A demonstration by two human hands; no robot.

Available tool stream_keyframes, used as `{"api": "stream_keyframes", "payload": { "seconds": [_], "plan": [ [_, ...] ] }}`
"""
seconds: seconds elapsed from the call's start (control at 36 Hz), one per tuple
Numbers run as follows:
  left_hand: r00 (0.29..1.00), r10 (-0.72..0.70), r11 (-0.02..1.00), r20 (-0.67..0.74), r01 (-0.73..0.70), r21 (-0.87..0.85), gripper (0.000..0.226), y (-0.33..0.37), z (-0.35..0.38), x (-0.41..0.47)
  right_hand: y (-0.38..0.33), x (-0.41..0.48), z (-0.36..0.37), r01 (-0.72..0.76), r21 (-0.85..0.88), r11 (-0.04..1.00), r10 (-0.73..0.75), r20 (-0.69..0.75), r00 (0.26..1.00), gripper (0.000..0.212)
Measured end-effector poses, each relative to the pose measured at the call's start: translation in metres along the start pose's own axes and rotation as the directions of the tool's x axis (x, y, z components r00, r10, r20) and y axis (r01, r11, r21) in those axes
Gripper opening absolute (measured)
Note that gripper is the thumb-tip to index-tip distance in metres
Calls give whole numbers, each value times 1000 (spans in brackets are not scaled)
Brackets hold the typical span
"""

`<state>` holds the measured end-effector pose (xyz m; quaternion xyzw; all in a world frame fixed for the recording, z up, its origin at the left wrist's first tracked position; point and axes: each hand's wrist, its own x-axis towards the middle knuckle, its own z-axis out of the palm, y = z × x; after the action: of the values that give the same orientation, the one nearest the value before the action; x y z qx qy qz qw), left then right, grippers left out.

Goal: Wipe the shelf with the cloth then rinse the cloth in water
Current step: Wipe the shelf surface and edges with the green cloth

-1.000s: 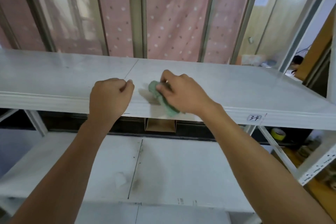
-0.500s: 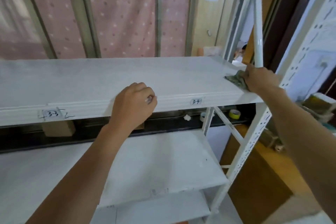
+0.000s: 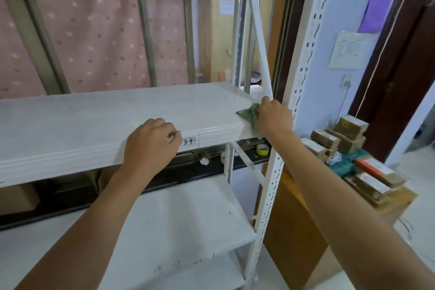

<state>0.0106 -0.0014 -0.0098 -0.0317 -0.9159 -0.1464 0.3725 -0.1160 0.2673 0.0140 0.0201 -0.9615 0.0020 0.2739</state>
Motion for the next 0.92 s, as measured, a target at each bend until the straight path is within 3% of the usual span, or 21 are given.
{"api": "stream_keyframes", "payload": {
  "seconds": [0.17,0.31,0.47,0.61,0.81,0.92],
  "plan": [
    [999,-49,998,5,49,30,21,0,0,1,-27,-13,8,-95,26,995,97,-81,992,12],
    [998,-59,997,2,59,48,22,-6,-2,1,-42,-27,15,-205,315,927,233,-55,971,16],
    [1000,-16,998,-6,17,66,21,-17,-4,1,-32,-39,28,-108,423,900,190,-158,969,19],
    [1000,-13,998,5,13,55,21,-33,-11,3,6,-11,6,-156,240,958,205,-195,959,21],
    [999,-27,999,27,26,35,24,-41,-17,7,-4,18,-12,-194,-2,981,193,93,977,29],
    [999,-9,1000,53,8,13,24,-42,-16,4,-20,13,-14,-153,-100,983,165,125,978,29]
  ]
}}
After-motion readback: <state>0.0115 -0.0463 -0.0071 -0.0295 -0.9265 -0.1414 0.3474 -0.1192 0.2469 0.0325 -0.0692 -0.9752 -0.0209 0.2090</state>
